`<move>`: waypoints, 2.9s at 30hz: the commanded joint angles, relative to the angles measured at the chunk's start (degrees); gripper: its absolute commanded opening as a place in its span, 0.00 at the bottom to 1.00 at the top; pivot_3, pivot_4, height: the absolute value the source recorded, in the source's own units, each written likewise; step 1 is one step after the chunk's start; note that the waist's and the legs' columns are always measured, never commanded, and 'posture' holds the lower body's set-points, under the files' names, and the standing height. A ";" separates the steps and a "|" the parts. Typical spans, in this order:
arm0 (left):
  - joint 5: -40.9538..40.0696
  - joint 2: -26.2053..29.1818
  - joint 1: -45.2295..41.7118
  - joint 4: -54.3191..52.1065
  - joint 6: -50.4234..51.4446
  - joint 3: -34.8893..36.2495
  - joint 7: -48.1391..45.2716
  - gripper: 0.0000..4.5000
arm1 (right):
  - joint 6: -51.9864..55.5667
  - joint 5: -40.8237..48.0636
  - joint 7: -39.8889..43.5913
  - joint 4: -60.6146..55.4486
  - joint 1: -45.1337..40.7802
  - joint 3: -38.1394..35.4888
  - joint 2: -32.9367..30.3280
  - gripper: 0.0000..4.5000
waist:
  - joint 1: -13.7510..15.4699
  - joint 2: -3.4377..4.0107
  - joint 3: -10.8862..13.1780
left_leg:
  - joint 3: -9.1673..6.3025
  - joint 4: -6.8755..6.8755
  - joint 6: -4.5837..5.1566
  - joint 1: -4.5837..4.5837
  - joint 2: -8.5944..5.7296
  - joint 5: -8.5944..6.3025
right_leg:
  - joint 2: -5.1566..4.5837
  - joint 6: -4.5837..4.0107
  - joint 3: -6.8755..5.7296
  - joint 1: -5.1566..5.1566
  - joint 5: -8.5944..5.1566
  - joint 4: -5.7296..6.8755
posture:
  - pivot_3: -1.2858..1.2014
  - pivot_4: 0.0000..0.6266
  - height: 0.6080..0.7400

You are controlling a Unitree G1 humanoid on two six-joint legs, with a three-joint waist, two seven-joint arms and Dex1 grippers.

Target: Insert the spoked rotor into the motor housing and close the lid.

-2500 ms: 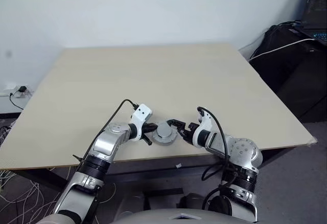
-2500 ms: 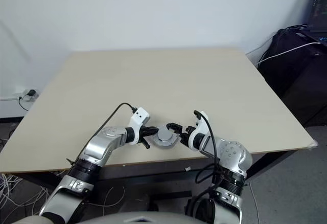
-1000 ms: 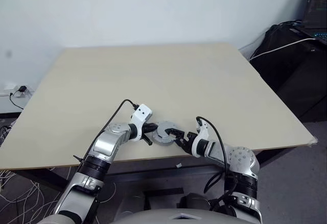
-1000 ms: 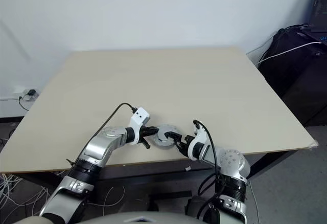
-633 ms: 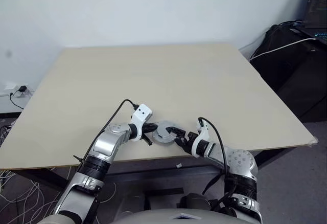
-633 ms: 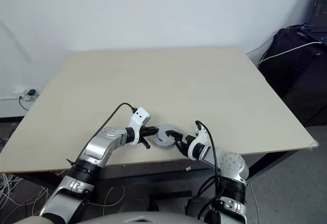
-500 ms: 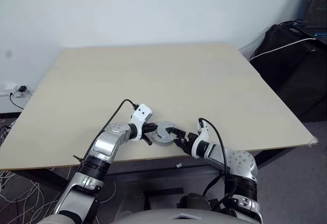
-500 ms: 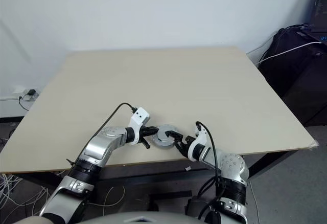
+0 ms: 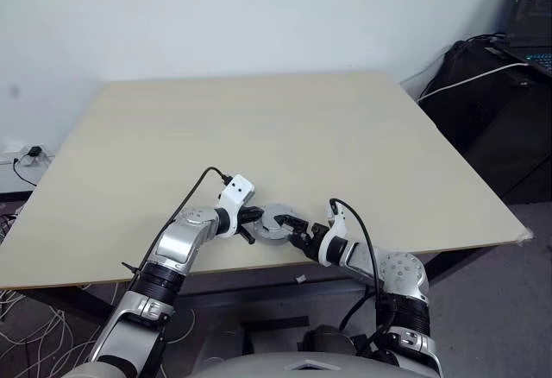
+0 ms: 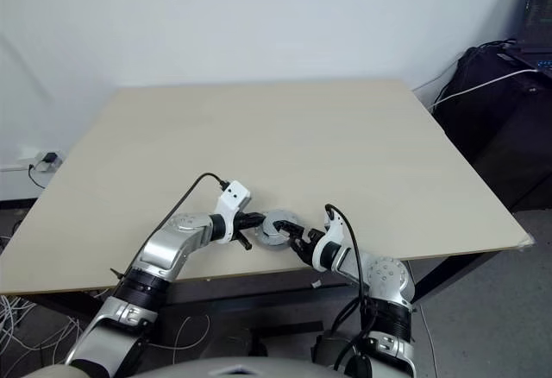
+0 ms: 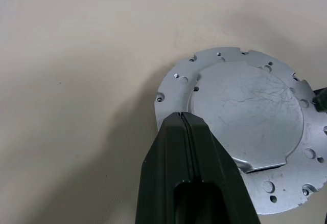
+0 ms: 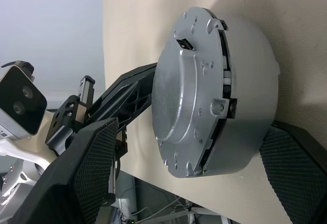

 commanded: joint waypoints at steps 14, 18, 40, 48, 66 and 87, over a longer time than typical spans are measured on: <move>0.44 -0.71 0.75 1.74 0.80 -1.93 -0.54 0.00 | -1.74 5.08 -0.20 -1.24 -2.50 3.86 10.00 0.99 | -0.60 -0.01 0.01 | 0.00 0.01 0.00 0.00 0.01 0.00 | 0.01 0.00 0.01 0.00 0.00 0.01 | 0.52 0.00 1.00; 0.46 -0.71 0.84 1.57 0.92 -1.88 -0.53 0.00 | -1.97 5.38 -1.93 -1.16 -2.67 3.49 10.27 0.99 | -0.78 -0.01 0.01 | 0.00 0.02 0.00 0.00 0.01 0.00 | 0.01 0.00 0.01 0.00 0.01 0.02 | 0.52 0.00 1.00; 1.37 -1.40 0.43 2.53 0.28 -1.16 -0.81 0.00 | 0.64 10.30 -4.99 -2.87 -3.27 5.24 10.24 0.32 | -1.31 -0.02 0.04 | 0.01 0.01 0.00 0.01 0.06 0.01 | 0.07 -0.02 0.04 -0.03 0.04 0.04 | 0.52 0.00 1.00; 1.38 -1.64 0.29 2.86 -0.04 -1.04 -0.75 0.00 | -0.44 8.93 -4.58 -3.95 -3.15 7.16 9.35 0.32 | -1.33 -0.02 0.04 | 0.01 0.02 -0.01 0.02 0.08 0.01 | 0.08 -0.02 0.05 -0.03 0.04 0.04 | 0.52 0.00 1.00; 1.83 -1.86 0.30 3.07 -0.41 -1.03 -1.03 0.00 | -2.76 6.87 -4.24 -3.96 -2.88 9.48 8.62 0.76 | -1.42 -0.02 0.04 | 0.01 0.01 -0.04 0.04 0.12 0.02 | 0.15 -0.07 0.08 -0.04 0.07 0.04 | 0.52 0.00 1.00; 1.88 -1.71 1.15 2.38 -0.03 -1.05 -1.15 0.00 | 1.80 11.41 -2.25 -3.17 -3.07 8.77 9.68 0.99 | -1.84 -0.02 0.05 | 0.02 0.00 -0.02 0.01 0.16 0.03 | 0.19 -0.09 0.10 -0.10 0.08 0.05 | 0.52 0.00 1.00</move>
